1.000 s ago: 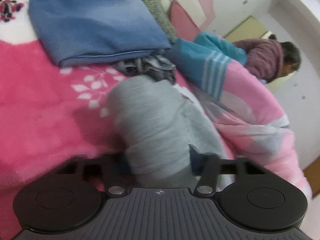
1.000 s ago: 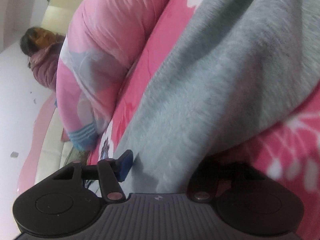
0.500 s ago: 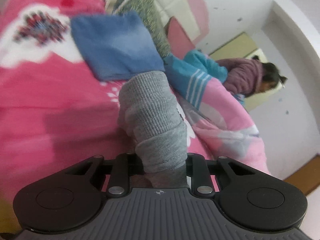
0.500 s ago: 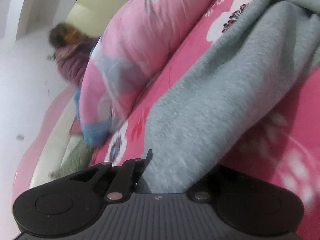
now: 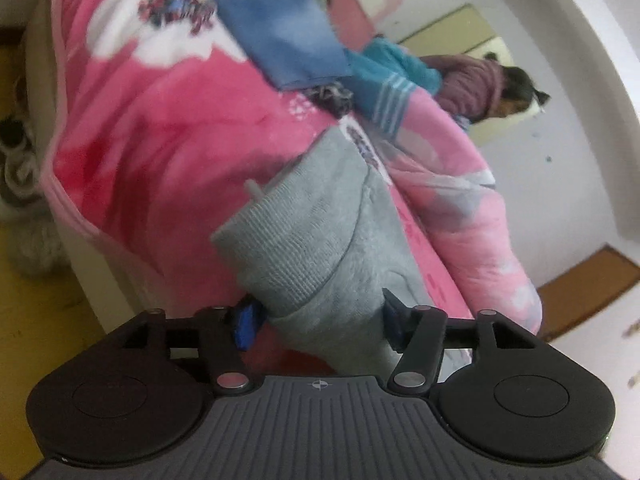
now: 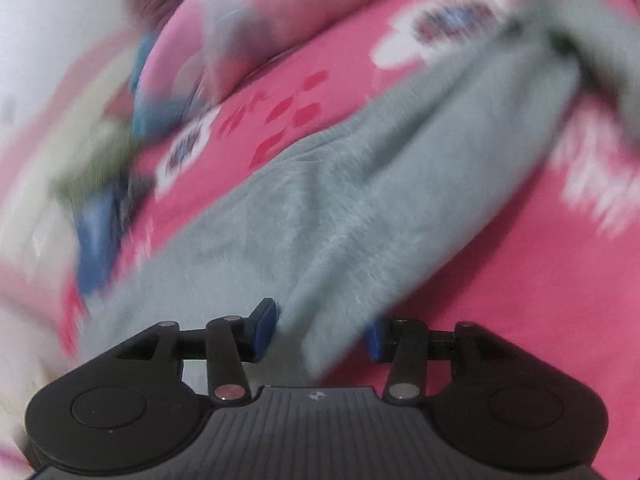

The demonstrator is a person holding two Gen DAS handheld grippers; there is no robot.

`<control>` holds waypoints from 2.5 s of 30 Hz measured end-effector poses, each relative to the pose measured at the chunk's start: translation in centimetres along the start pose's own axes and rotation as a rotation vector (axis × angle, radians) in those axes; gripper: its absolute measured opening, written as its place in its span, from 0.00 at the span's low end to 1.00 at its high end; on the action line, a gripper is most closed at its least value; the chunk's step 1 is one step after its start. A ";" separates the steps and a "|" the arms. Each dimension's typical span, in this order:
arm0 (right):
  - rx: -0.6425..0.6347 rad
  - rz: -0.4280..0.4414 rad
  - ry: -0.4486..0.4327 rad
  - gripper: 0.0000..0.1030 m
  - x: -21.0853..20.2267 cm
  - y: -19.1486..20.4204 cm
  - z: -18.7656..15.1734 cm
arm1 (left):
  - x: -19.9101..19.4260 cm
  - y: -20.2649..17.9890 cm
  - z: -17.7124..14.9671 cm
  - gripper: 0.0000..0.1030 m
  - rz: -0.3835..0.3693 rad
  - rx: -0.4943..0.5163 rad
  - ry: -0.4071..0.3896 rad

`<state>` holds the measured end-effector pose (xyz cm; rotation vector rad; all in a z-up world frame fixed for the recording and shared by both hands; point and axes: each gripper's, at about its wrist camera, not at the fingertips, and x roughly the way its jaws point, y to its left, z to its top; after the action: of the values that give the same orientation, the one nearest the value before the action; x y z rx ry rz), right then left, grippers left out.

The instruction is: Fold clothes

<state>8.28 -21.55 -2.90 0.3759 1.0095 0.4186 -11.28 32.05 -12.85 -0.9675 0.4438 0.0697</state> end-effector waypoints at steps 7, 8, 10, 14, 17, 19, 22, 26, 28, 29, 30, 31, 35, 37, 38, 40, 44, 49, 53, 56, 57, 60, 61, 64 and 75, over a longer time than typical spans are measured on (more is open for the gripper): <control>-0.626 0.121 -0.050 0.47 -1.9 13.6 1.6 | -5.2 1.8 1.3 0.80 0.015 0.071 -0.162; -0.684 0.186 -0.059 0.47 -0.6 15.9 2.0 | -5.3 2.1 1.8 0.86 0.027 0.076 -0.188; -0.800 0.282 -0.057 0.52 3.0 20.2 2.3 | -4.2 2.4 3.0 0.87 0.030 0.096 -0.184; -1.032 0.363 0.003 0.56 12.1 27.7 1.3 | -0.4 1.8 4.7 0.89 0.024 0.154 -0.106; -1.149 0.375 0.054 0.56 17.2 30.3 0.2 | 1.5 1.6 5.1 0.80 0.000 0.185 -0.064; -1.214 0.388 0.097 0.53 20.0 31.5 -0.7 | 2.1 1.4 4.9 0.55 -0.018 0.210 -0.054; -1.328 0.370 0.142 0.03 21.0 31.9 -2.8 | 1.6 0.5 4.0 0.22 -0.037 0.299 -0.073; -1.395 0.415 0.044 0.03 16.6 30.7 -3.8 | -0.5 -1.1 2.8 0.10 -0.177 0.362 -0.074; -1.400 0.409 0.001 0.03 14.4 30.2 -3.4 | -1.0 -1.9 2.0 0.10 -0.233 0.397 -0.045; -1.404 0.396 -0.020 0.03 13.6 30.0 -3.2 | -0.7 -2.0 1.7 0.10 -0.246 0.393 -0.027; -1.405 0.373 -0.021 0.03 13.7 29.7 -3.1 | -0.4 -2.0 1.4 0.10 -0.259 0.390 -0.008; -1.406 0.351 -0.023 0.02 13.8 29.4 -3.1 | 0.3 -1.8 1.2 0.10 -0.270 0.370 0.014; -1.429 0.307 -0.021 0.02 15.4 29.5 -3.3 | 1.7 -1.3 1.6 0.10 -0.259 0.346 0.017; -1.442 0.319 -0.041 0.02 15.8 30.4 -3.2 | 1.5 -1.1 2.3 0.10 -0.250 0.336 -0.003; -1.450 0.327 -0.050 0.02 16.1 30.8 -3.1 | 1.4 -1.0 2.6 0.10 -0.245 0.331 -0.012; -1.464 0.331 -0.054 0.02 16.9 31.5 -2.9 | 1.3 -0.5 3.1 0.09 -0.216 0.325 -0.021; -1.485 0.316 -0.025 0.02 19.9 32.3 -3.2 | 2.8 1.0 3.1 0.09 -0.162 0.296 0.047; -1.520 0.271 -0.002 0.02 23.2 32.1 -4.5 | 3.1 2.0 4.2 0.16 -0.156 0.210 0.048; -1.479 0.281 -0.024 0.02 23.3 32.3 -4.2 | 2.6 1.9 4.9 0.67 -0.105 0.205 0.039; -1.442 0.258 -0.039 0.07 23.6 31.9 -4.0 | 2.3 1.9 5.3 0.68 -0.070 0.193 0.037; -1.413 0.251 -0.053 0.12 23.2 31.8 -3.5 | 2.2 1.8 5.4 0.68 -0.056 0.196 0.034; -1.263 0.228 -0.141 0.24 20.5 30.6 -0.7 | 0.8 0.7 5.9 0.68 -0.045 0.242 -0.015; -1.184 0.214 -0.182 0.30 19.0 29.7 0.8 | 0.4 0.0 6.1 0.68 -0.042 0.264 -0.035; -0.989 0.172 -0.286 0.32 14.2 25.7 4.4 | 0.0 -2.4 6.7 0.68 -0.062 0.329 -0.077; -1.129 0.130 -0.048 0.32 14.3 18.7 3.1 | 11.3 -10.0 4.4 0.55 -0.006 0.481 0.164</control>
<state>14.66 1.29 -2.74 -0.5668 0.5712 1.0071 3.01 28.33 -7.35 -0.5022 0.5761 -0.1193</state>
